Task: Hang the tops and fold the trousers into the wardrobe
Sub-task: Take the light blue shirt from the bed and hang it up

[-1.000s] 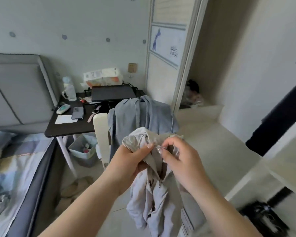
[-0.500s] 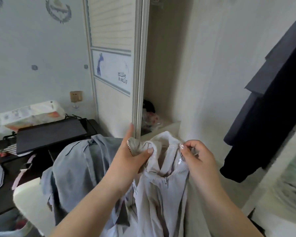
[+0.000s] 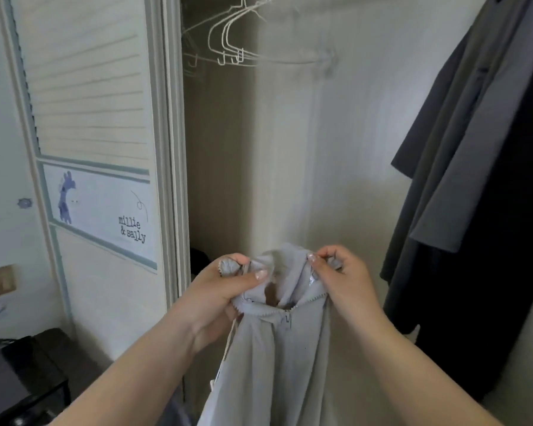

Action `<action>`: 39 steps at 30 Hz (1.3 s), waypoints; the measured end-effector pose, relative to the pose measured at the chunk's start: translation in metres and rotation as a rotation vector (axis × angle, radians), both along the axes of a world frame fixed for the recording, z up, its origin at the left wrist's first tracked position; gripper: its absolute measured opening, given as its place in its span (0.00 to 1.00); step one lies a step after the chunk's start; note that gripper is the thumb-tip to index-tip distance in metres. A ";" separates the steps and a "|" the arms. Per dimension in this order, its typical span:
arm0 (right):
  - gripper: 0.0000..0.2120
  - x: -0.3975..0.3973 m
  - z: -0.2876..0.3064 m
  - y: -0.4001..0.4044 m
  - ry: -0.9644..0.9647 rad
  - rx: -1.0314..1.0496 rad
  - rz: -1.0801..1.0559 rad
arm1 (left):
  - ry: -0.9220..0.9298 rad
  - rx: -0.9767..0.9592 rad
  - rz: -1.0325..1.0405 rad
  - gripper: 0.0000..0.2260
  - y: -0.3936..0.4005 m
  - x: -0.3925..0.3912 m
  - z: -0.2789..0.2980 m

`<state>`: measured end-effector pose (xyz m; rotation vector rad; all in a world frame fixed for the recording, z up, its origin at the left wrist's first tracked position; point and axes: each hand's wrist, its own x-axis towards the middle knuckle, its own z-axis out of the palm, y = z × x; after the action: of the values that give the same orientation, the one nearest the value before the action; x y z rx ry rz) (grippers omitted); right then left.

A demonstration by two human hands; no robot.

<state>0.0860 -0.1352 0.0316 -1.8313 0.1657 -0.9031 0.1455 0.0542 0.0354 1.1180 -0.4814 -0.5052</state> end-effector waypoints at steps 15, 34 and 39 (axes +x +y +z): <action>0.09 0.167 0.136 -0.108 -0.235 -0.187 -0.089 | -0.402 0.126 0.258 0.09 -0.078 0.172 0.139; 0.08 0.229 0.297 -0.129 0.184 -0.866 -0.343 | -0.093 -0.549 -0.055 0.14 -0.127 0.265 0.262; 0.19 0.234 0.332 -0.110 0.248 -1.140 -0.646 | -0.126 -0.581 -0.006 0.17 -0.127 0.272 0.288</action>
<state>0.3196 -0.2448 0.3640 -3.0494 0.4880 -1.3609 0.4174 -0.0724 0.3231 0.5905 -0.6884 -0.2716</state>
